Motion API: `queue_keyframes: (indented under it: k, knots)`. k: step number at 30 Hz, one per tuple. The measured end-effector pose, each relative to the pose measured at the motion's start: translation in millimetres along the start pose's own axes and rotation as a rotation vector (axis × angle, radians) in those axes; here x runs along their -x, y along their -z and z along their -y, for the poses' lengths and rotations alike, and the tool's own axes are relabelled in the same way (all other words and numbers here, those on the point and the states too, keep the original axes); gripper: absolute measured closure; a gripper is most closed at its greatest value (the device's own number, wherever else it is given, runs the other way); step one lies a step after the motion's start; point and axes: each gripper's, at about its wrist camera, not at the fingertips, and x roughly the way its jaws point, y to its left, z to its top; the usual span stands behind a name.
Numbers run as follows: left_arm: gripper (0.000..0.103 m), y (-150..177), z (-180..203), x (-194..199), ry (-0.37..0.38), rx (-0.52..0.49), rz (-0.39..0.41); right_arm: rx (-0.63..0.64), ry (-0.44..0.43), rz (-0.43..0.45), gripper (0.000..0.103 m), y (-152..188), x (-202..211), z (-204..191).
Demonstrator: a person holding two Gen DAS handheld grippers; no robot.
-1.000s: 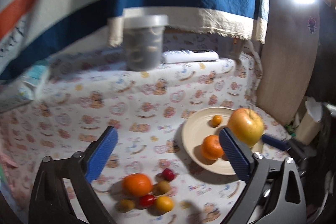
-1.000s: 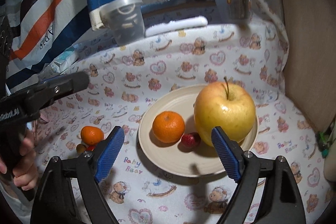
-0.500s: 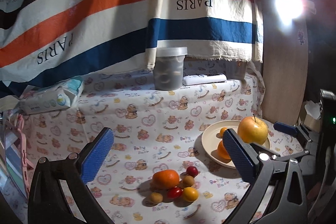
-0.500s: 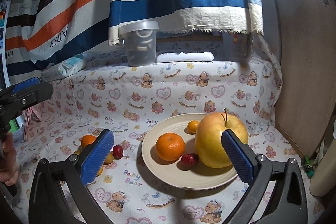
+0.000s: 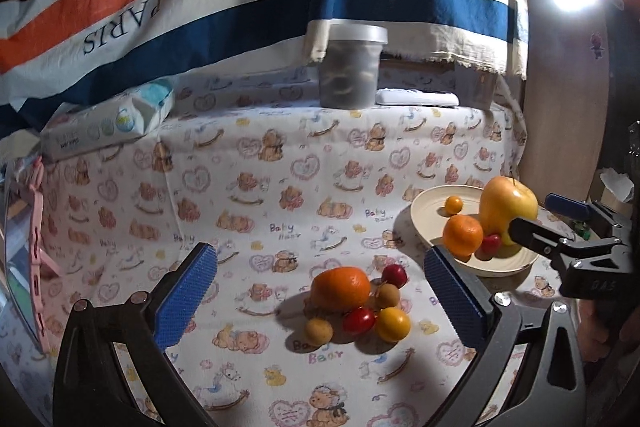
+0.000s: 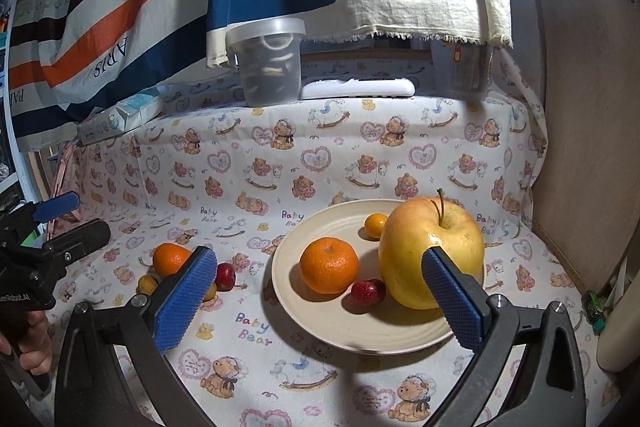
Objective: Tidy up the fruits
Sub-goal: 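Move the left tool to the fruit pile and grasp a small brown fruit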
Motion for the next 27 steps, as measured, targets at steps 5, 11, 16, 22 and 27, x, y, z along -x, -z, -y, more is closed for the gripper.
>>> queue_keyframes:
  k: [5,11,16,22,27]
  knots:
    - [0.0,5,-15,-5,-0.005,0.061,-0.043,-0.009,-0.009,-0.001,0.0,0,1,1]
    - [0.0,11,-32,-25,-0.03,0.125,-0.165,-0.026,-0.029,-0.029,0.0,1,-3,3]
    - [0.027,18,-38,-40,-0.007,0.156,-0.266,-0.024,-0.044,-0.067,0.0,2,-9,2]
    - [0.056,25,-31,-50,0.051,0.154,-0.357,-0.022,-0.045,-0.093,0.0,4,-13,2]
    - [0.071,30,-23,-57,0.061,0.13,-0.398,-0.017,-0.043,-0.106,0.0,4,-16,1]
